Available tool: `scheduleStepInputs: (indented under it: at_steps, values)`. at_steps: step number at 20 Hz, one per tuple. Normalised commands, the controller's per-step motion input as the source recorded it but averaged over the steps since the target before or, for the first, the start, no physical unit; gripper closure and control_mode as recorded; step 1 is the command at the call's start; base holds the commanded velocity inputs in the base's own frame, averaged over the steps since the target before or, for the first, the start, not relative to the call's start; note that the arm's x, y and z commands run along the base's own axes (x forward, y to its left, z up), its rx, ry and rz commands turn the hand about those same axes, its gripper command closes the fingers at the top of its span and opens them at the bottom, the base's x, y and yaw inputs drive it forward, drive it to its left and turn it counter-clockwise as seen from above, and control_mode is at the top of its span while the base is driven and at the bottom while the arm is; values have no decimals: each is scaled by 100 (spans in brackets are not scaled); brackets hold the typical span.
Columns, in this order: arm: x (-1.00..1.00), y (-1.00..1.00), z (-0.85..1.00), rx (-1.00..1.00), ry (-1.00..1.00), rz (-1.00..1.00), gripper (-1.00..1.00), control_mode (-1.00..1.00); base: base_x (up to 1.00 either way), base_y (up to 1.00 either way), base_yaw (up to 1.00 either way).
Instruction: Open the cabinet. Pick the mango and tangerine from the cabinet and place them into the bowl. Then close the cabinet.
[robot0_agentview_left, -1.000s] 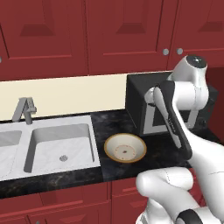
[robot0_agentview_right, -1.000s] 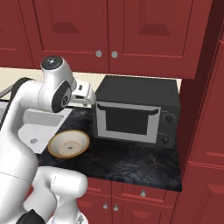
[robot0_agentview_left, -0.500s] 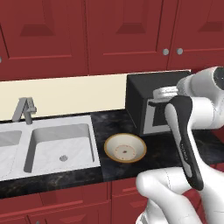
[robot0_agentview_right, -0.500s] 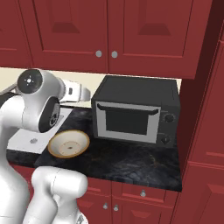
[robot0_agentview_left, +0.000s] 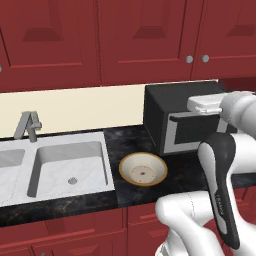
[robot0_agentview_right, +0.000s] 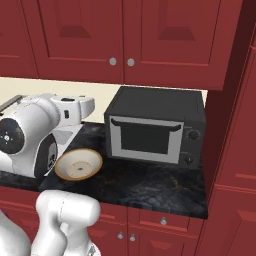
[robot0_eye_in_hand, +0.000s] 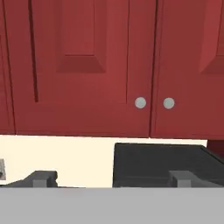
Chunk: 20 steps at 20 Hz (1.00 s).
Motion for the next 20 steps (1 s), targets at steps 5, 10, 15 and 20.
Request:
scheduleStepInputs:
  at_steps: [5,10,15,20]
  values:
    - [-25,0,45,0,-31,0,-100,-100,0,0,0]
    - [0,0,2,0,-11,0,-100,-100,0,0,0]
    - [1,-10,2,0,-11,0,-100,-100,0,0,0]
    - [33,-18,0,0,-1,0,-100,-100,0,0,0]
